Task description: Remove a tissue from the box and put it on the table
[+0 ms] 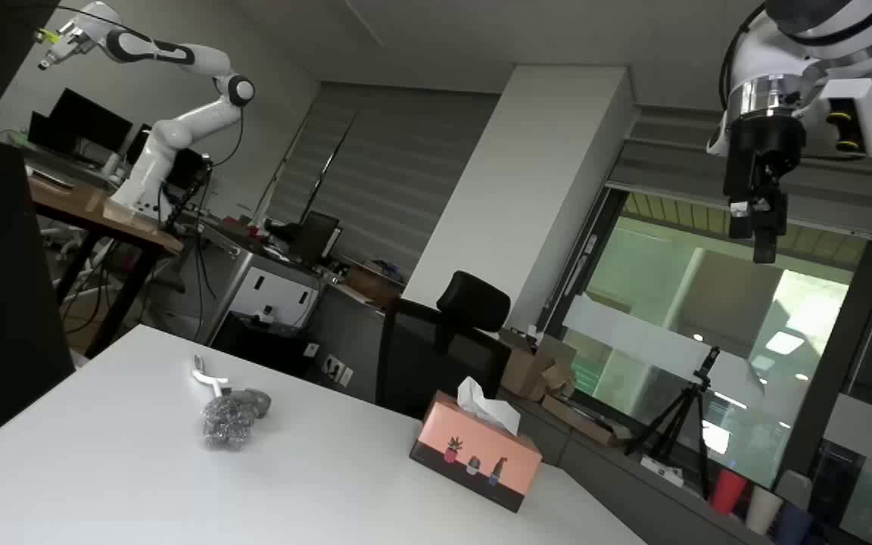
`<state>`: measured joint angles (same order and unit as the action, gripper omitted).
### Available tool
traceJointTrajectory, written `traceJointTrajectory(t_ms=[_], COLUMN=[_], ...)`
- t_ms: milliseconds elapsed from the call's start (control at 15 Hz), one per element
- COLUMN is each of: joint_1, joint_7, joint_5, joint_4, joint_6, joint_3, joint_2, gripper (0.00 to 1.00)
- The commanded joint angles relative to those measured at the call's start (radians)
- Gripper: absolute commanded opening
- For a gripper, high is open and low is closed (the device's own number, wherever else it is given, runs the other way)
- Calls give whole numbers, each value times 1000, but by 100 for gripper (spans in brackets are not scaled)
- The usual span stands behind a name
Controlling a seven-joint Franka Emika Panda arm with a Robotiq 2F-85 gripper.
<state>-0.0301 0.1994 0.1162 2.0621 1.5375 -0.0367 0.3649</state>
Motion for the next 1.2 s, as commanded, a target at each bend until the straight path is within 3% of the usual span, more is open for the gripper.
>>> traceJointTrajectory(t_ms=[0,867,1133], joint_1=[-11,-11,4], joint_7=[-3,-3,-2], joint_5=[3,3,32], joint_4=[-2,-3,-11], joint_6=[-1,0,135], joint_3=[9,9,24], joint_2=[-1,-1,-65], gripper=[100,100,100])
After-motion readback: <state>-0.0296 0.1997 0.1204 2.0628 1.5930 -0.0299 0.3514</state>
